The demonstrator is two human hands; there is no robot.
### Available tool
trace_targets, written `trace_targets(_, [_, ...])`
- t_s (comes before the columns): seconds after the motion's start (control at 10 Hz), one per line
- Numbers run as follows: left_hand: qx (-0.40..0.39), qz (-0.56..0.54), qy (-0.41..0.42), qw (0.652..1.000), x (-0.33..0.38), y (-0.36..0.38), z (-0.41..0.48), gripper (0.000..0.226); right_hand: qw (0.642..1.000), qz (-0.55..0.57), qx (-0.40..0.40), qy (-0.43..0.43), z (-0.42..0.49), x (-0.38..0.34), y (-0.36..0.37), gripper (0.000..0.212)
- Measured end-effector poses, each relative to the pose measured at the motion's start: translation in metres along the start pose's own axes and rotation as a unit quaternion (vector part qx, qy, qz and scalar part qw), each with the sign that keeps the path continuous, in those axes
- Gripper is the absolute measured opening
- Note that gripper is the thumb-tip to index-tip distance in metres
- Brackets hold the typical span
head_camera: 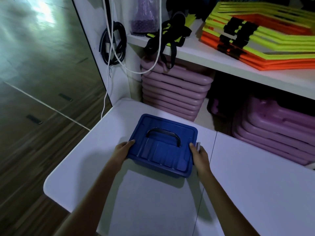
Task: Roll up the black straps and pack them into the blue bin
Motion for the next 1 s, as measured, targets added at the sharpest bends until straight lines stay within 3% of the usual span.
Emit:
trace_targets(0.1, [0.081, 0.030, 0.072, 0.994, 0.003, -0.003, -0.001, 0.021, 0.997, -0.023, 0.040, -0.065, -0.025, 0.004, 0.008, 0.037])
trace_targets(0.3, [0.165, 0.217, 0.206, 0.940, 0.007, 0.002, -0.013, 0.034, 0.967, -0.150, 0.081, -0.189, -0.050, 0.011, 0.029, 0.062])
trace_targets(0.5, [0.107, 0.322, 0.274, 0.900, 0.011, 0.003, -0.015, 0.036, 0.942, -0.247, 0.081, -0.215, -0.053, 0.007, 0.032, 0.062])
trace_targets(0.7, [0.051, 0.395, 0.300, 0.867, 0.001, 0.007, -0.010, 0.035, 0.885, -0.422, 0.108, -0.163, -0.051, 0.011, 0.040, 0.063])
trace_targets(0.8, [0.055, 0.400, 0.329, 0.854, -0.004, 0.010, -0.011, 0.034, 0.873, -0.461, 0.085, -0.135, -0.056, 0.009, 0.042, 0.064])
trace_targets(0.9, [0.071, 0.409, 0.303, 0.858, 0.007, 0.010, -0.006, 0.033, 0.888, -0.441, 0.076, -0.107, -0.052, -0.001, 0.037, 0.071])
trace_targets(1.0, [0.125, 0.408, 0.325, 0.844, -0.004, 0.021, -0.022, 0.036, 0.900, -0.391, 0.078, -0.177, -0.077, -0.004, 0.042, 0.075])
Point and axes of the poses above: each hand's wrist, its own z-axis towards the middle knuckle, its own y-axis out of the palm, x = y × z, the point moved 4 cm from there along z, towards the middle knuckle, and after that the axes turned 9 degrees about -x, right-handed, at the moved point
